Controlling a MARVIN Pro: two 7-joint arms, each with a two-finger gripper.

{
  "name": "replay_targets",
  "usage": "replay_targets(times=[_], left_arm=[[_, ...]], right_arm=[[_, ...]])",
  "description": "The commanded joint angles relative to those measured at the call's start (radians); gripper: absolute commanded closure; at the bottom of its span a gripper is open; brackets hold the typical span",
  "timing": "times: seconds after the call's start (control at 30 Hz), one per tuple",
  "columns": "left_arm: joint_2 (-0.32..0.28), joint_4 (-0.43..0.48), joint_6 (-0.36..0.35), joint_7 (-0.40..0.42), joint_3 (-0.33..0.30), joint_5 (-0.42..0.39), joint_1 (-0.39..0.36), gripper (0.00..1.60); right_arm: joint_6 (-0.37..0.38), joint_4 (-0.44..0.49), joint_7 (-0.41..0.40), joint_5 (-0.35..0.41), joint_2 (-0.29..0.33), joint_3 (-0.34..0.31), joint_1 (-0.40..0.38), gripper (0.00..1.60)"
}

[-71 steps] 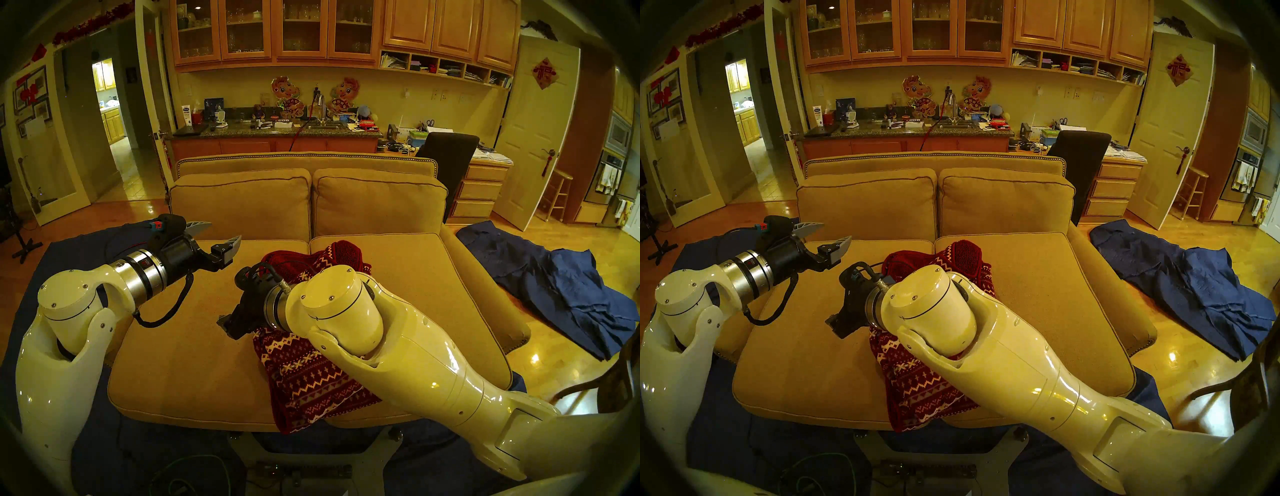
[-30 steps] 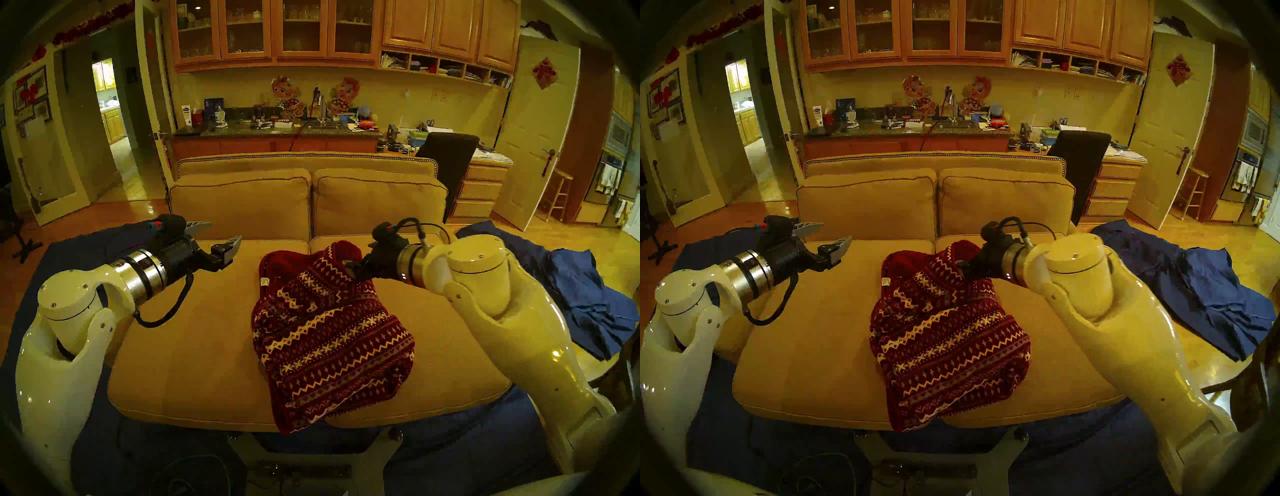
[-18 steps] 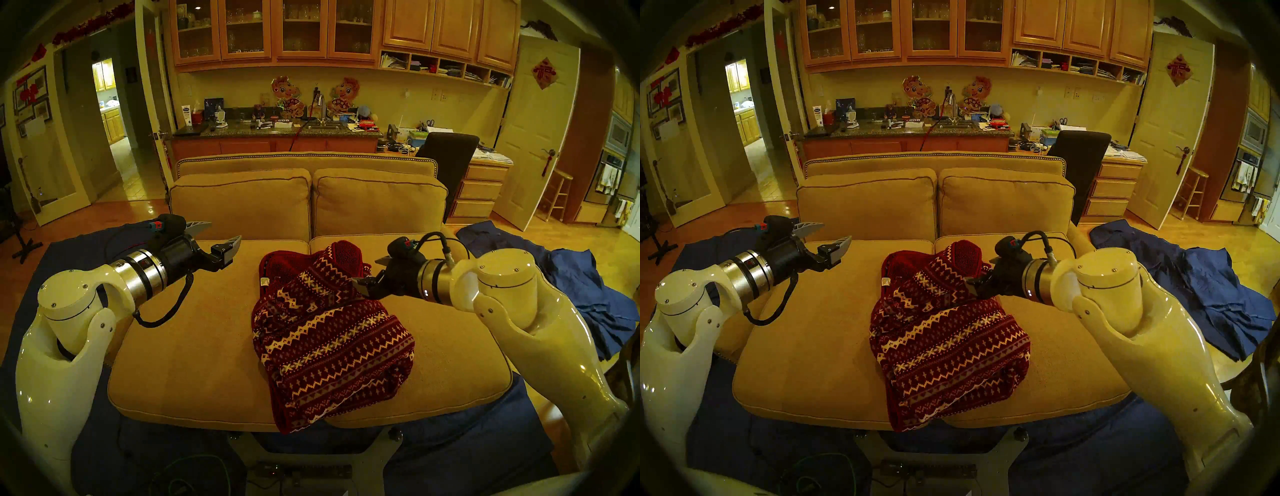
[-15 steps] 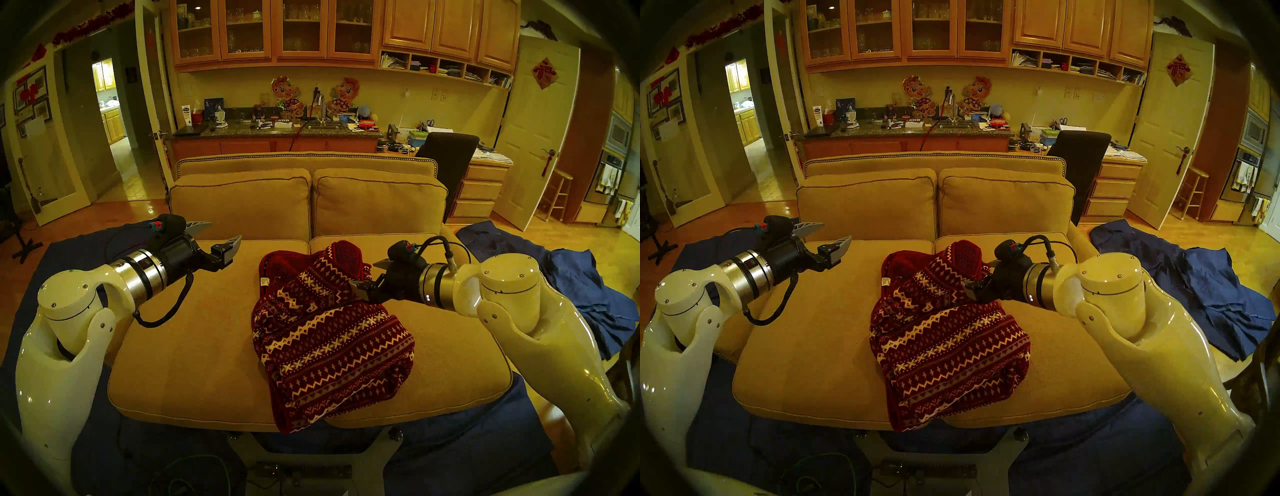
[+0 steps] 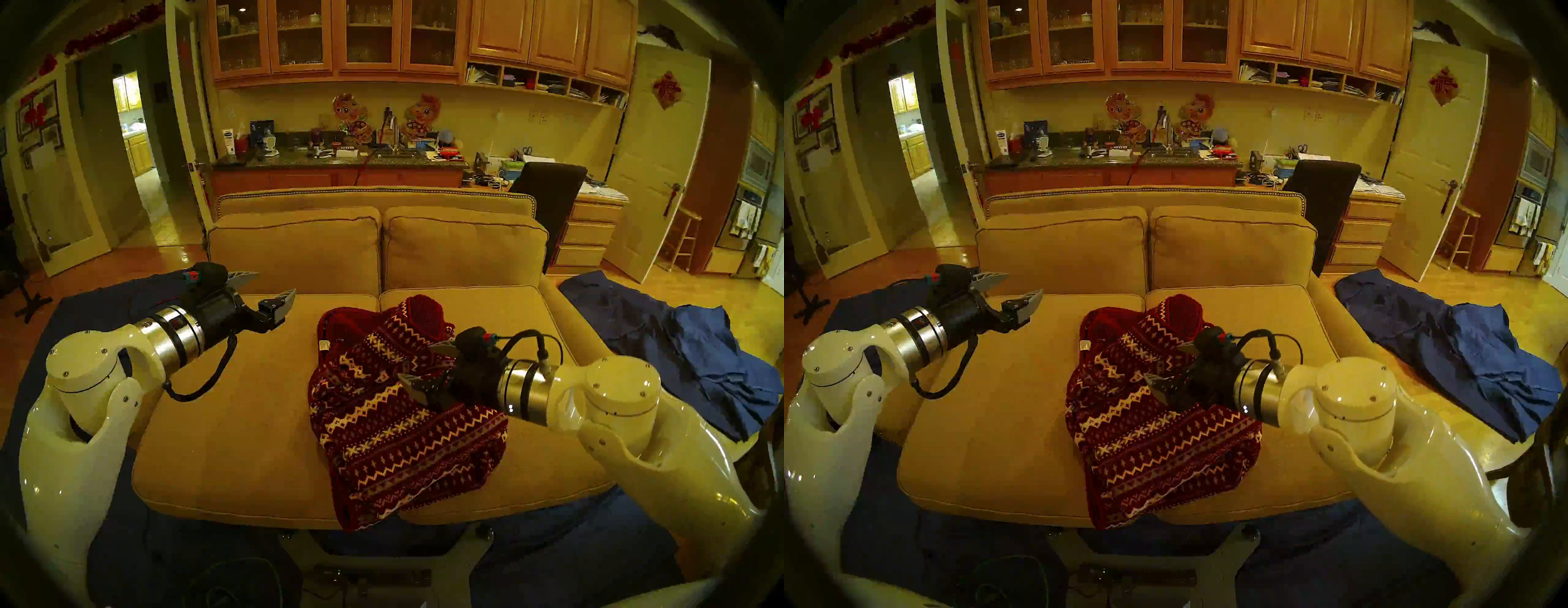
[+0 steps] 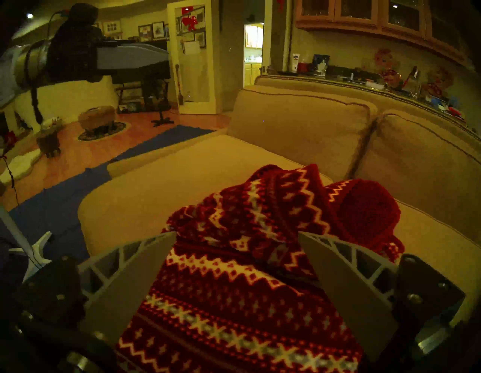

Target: Fold the blanket in half twice

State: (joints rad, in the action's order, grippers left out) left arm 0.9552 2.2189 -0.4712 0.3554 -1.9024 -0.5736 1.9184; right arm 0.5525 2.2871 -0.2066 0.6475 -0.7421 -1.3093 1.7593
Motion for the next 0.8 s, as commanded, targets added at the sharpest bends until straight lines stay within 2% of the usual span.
replay_targets(times=[0.0,0.1,0.27,0.37,0.5,0.6,0.77], left_arm=[[0.002,0.005,0.009,-0.003,-0.001,0.002,-0.005,0.00],[-0.017,0.011,0.008,0.045,-0.034,-0.016,0.024,0.00],[-0.007,0.032,0.100,0.134,-0.110,-0.023,0.104,0.00],[-0.047,0.028,0.143,0.189,-0.127,-0.065,0.142,0.00],[-0.084,-0.016,0.212,0.264,-0.109,-0.099,0.142,0.00],[-0.107,-0.103,0.263,0.329,-0.068,-0.105,0.098,0.00],[-0.120,-0.189,0.267,0.361,-0.001,-0.102,0.017,0.00]], right_arm=[[-0.048,0.023,0.016,-0.017,-0.005,-0.009,0.038,0.00],[-0.051,0.023,0.017,-0.018,-0.005,-0.009,0.039,0.00],[-0.051,0.023,0.017,-0.020,-0.007,-0.009,0.040,0.00],[-0.052,0.023,0.017,-0.022,-0.007,-0.009,0.041,0.00],[-0.053,0.024,0.017,-0.023,-0.008,-0.010,0.043,0.00],[-0.053,0.024,0.017,-0.024,-0.009,-0.011,0.043,0.00],[-0.052,0.024,0.017,-0.025,-0.010,-0.011,0.043,0.00]])
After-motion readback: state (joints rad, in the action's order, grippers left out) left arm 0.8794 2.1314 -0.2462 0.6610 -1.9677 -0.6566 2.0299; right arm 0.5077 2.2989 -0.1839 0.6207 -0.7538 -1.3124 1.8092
